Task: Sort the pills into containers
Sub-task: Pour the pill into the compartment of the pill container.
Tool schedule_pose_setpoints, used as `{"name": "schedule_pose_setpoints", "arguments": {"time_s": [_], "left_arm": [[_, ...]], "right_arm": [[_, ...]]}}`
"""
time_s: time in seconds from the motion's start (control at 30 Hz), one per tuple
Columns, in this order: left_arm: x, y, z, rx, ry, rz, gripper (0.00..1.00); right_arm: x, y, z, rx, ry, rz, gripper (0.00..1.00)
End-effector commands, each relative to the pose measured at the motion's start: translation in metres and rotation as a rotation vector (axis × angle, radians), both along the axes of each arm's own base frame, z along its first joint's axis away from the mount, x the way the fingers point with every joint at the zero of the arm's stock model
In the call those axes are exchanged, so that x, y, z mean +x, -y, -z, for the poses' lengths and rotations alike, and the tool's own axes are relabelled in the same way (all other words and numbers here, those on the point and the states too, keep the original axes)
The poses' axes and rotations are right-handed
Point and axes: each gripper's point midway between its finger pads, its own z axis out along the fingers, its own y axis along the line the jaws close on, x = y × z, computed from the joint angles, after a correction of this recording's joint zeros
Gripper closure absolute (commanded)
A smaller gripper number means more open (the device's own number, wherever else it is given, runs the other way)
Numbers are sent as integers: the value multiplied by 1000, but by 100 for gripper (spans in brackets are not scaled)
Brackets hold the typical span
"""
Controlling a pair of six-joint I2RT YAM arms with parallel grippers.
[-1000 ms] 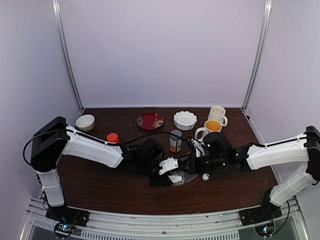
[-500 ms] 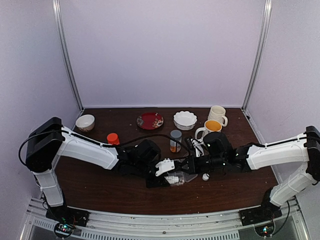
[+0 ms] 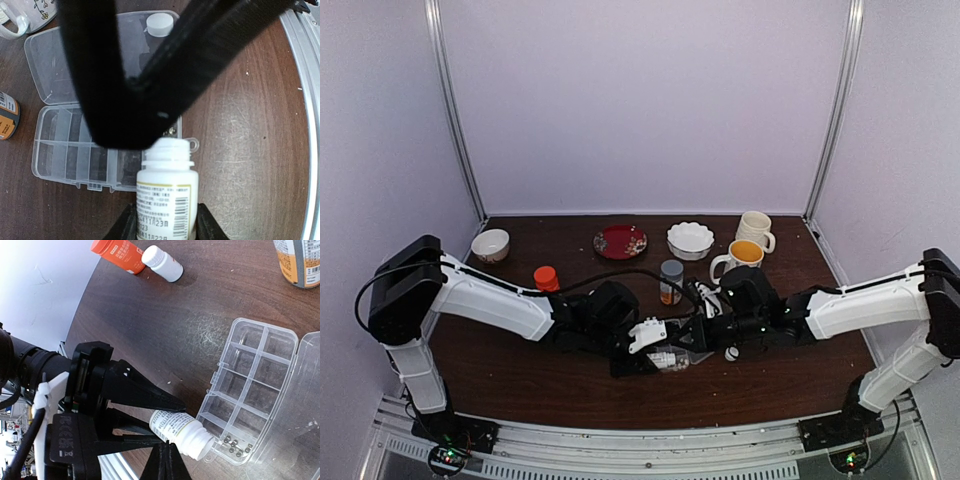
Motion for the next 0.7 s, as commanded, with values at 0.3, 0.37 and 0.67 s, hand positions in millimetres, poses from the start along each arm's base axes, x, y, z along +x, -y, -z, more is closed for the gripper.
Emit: {"name": "schedule_pose_setpoints", "arguments": {"time_s": [0.3,0.37,0.67], "left_arm": [[-1,-7,-6,4,15,-23,100],[-1,-7,-8,-3,19,-22,100],[-3,-9,-5,29,7,-7,100]], "right_arm": [[-10,-24,4,24,-15,-64,100],[-9,-23,4,22,-12,-60,100],[-9,-25,10,3,-21,-65,100]]}}
